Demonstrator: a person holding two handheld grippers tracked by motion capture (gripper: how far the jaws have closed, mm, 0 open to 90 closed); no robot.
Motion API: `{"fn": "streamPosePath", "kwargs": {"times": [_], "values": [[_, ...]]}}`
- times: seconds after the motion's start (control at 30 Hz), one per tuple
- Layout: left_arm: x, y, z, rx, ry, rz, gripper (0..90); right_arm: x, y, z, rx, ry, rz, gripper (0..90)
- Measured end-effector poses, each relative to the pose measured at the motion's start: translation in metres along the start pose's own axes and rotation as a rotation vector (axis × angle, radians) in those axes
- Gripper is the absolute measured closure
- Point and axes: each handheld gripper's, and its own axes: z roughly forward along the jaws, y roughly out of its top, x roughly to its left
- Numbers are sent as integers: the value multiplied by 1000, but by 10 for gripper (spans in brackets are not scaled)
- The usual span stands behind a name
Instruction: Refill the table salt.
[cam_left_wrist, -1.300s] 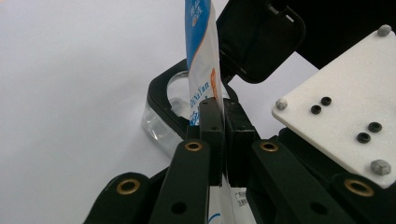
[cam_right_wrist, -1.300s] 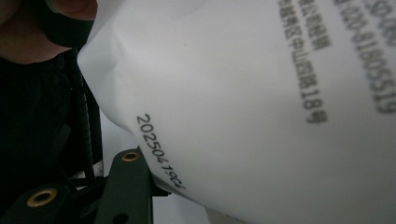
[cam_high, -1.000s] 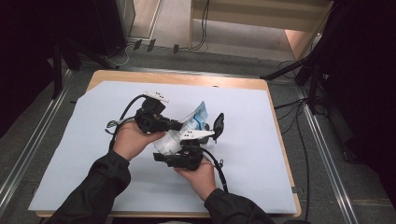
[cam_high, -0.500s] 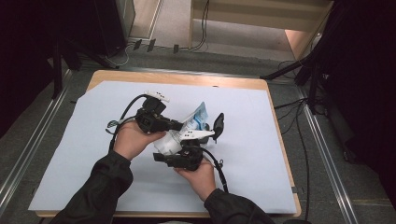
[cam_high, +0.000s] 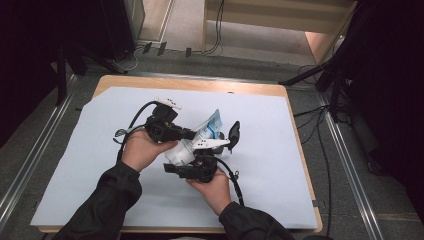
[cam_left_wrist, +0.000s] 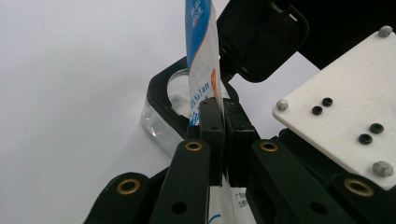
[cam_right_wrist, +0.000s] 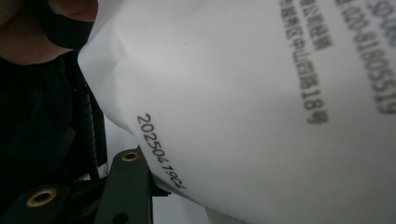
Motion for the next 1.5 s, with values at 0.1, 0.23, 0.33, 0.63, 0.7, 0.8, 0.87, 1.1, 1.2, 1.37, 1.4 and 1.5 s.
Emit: {"fn": "streamPosePath", "kwargs": {"times": [0.1,0.23,0.33,0.63,0.7,0.8,0.87,1.1,1.2,1.37,1.4,1.5], "values": [[-1,0,1,-2,10,-3,899,0,0,0,0,-2,2,553],[-2,1,1,1,16,-3,900,0,0,-1,3,-10,-3,549],[-3,2,1,0,19,-5,900,1,0,-1,4,-19,-18,545],[-4,2,0,-2,24,3,900,2,1,-1,0,-12,-13,551],[-4,2,0,-1,23,6,898,2,1,-1,2,-12,-13,551],[-5,2,1,-5,24,5,896,1,1,-2,1,-7,-8,552],[-5,2,1,-8,22,4,896,1,1,-2,-5,6,-4,552],[-4,2,0,-10,20,6,897,1,2,-2,-13,18,3,553],[-4,2,1,-10,20,3,897,0,2,-1,-10,16,1,553],[-4,2,1,-9,19,5,894,0,2,-2,-4,14,2,553],[-4,2,1,-9,20,6,894,0,2,-2,-4,14,2,553],[-4,2,1,-6,21,9,895,0,2,-2,0,13,1,553]]}}
